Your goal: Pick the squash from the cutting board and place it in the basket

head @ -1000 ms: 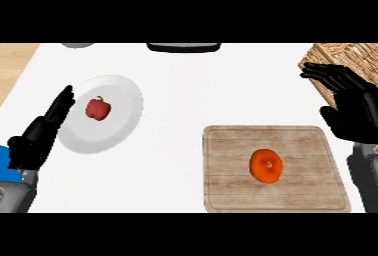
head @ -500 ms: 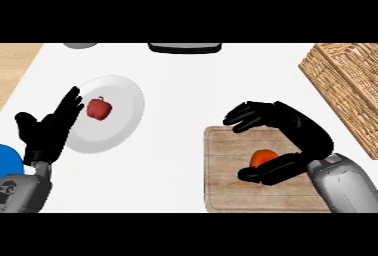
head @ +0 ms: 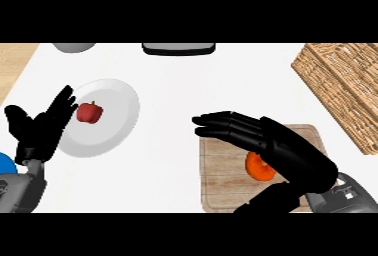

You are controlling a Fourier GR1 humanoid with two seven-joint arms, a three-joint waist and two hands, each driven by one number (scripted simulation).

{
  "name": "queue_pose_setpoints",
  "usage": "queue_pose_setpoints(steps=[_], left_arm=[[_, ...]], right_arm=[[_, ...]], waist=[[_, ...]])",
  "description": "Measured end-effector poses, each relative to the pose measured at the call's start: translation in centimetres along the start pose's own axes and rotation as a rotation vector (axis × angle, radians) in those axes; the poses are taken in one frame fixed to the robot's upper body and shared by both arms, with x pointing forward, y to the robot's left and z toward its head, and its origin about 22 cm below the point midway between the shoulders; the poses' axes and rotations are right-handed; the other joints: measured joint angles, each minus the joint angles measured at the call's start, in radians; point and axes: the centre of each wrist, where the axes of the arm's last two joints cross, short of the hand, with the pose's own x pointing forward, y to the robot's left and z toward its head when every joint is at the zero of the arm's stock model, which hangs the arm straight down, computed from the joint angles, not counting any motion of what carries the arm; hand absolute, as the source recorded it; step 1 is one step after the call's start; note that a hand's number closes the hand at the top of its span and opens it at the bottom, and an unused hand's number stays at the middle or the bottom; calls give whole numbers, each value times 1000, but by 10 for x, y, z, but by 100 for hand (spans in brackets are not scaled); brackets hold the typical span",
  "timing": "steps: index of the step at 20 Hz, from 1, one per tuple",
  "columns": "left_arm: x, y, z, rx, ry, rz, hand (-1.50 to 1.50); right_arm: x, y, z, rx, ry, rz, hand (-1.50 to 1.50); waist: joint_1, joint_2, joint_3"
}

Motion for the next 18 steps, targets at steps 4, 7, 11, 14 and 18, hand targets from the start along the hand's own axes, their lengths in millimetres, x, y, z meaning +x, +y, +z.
queue_pose_setpoints(steps=[4, 7, 11, 14, 18], left_arm=[[1, 4, 1, 9, 7, 0, 0], [0, 1, 0, 11, 3, 1, 0], [6, -5, -4, 2, -2, 0, 0], [4, -3, -2, 0, -2, 2, 0], [2, -1, 0, -1, -2, 2, 0]], right_arm=[[22, -40, 0, 26, 184, 267, -150], [41, -68, -6, 7, 317, 412, -150], [63, -105, -15, 54, 445, 482, -150], [70, -130, -16, 163, 515, 477, -150], [76, -155, -7, 252, 549, 428, -150]], waist=[[-5, -5, -2], [-3, -3, -2], [3, 0, -1], [6, 1, -1], [4, 2, 0]])
